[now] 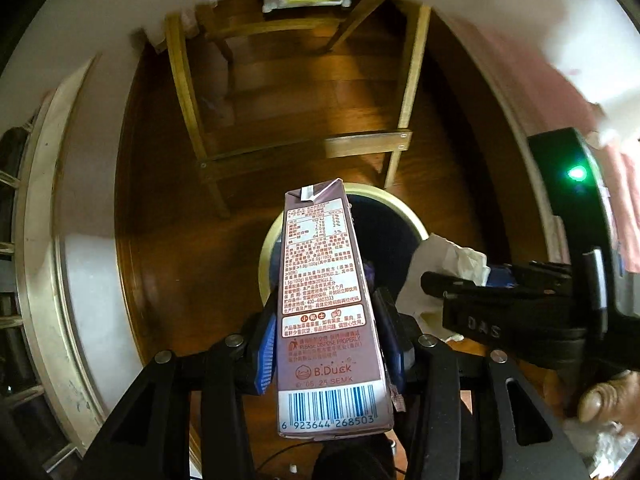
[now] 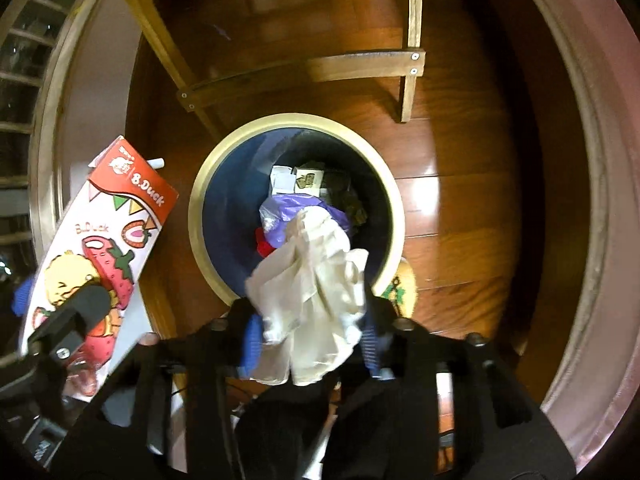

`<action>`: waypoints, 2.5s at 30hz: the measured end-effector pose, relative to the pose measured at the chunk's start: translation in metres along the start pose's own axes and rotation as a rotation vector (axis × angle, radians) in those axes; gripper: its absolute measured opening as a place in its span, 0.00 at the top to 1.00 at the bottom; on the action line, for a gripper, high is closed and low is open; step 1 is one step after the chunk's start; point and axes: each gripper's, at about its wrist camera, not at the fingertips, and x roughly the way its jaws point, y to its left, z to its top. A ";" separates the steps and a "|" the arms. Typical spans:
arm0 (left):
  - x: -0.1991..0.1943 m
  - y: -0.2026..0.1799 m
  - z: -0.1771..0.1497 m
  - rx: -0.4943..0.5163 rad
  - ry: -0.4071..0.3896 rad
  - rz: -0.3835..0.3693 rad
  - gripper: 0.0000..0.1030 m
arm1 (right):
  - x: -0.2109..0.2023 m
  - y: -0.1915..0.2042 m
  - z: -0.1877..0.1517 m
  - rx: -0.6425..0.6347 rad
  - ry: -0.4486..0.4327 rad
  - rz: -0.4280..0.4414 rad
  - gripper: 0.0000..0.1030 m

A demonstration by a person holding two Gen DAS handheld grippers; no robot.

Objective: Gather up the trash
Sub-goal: 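Open both grippers to drop the juice box and tissue into the bin, then raise both tools back up toward the table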

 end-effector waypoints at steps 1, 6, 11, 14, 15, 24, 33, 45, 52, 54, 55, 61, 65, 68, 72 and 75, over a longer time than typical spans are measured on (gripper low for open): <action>0.004 -0.002 0.002 -0.009 0.005 0.001 0.57 | 0.002 -0.002 0.003 0.006 0.000 0.012 0.49; 0.018 -0.006 0.020 -0.041 0.028 0.033 0.31 | 0.003 -0.001 0.010 0.014 -0.035 0.051 0.42; 0.015 -0.003 0.036 -0.065 0.020 0.050 0.16 | -0.007 -0.008 0.011 0.027 -0.048 0.057 0.40; 0.005 -0.005 0.041 -0.069 0.007 0.058 0.16 | -0.015 -0.008 0.011 0.015 -0.059 0.052 0.39; 0.000 -0.006 0.042 -0.070 0.001 0.059 0.16 | -0.019 -0.006 0.009 0.015 -0.063 0.052 0.39; -0.072 -0.010 0.049 -0.097 -0.056 0.056 0.16 | -0.069 -0.002 0.002 0.009 -0.110 0.061 0.39; -0.193 -0.013 0.049 -0.105 -0.147 0.030 0.16 | -0.172 0.002 -0.015 0.008 -0.177 0.078 0.39; -0.366 -0.038 0.067 -0.007 -0.324 0.021 0.16 | -0.332 0.025 -0.040 -0.033 -0.330 0.097 0.39; -0.424 -0.053 0.087 0.060 -0.429 0.024 0.16 | -0.413 0.032 -0.032 -0.030 -0.484 0.086 0.39; -0.436 -0.058 0.096 0.085 -0.453 0.036 0.16 | -0.429 0.033 -0.027 -0.031 -0.526 0.081 0.39; -0.439 -0.060 0.101 0.096 -0.460 0.043 0.16 | -0.440 0.034 -0.024 -0.033 -0.543 0.077 0.39; -0.451 -0.067 0.144 0.139 -0.504 0.131 0.16 | -0.472 0.028 0.001 -0.041 -0.629 0.083 0.39; -0.449 -0.068 0.188 0.135 -0.529 0.201 0.16 | -0.484 0.022 0.039 -0.055 -0.659 0.105 0.39; -0.434 -0.067 0.229 0.132 -0.524 0.247 0.16 | -0.486 0.021 0.083 -0.088 -0.671 0.122 0.45; -0.400 -0.067 0.298 0.133 -0.484 0.328 0.16 | -0.486 0.021 0.156 -0.164 -0.666 0.158 0.48; -0.371 -0.064 0.345 0.120 -0.442 0.362 0.16 | -0.480 0.017 0.220 -0.207 -0.641 0.181 0.49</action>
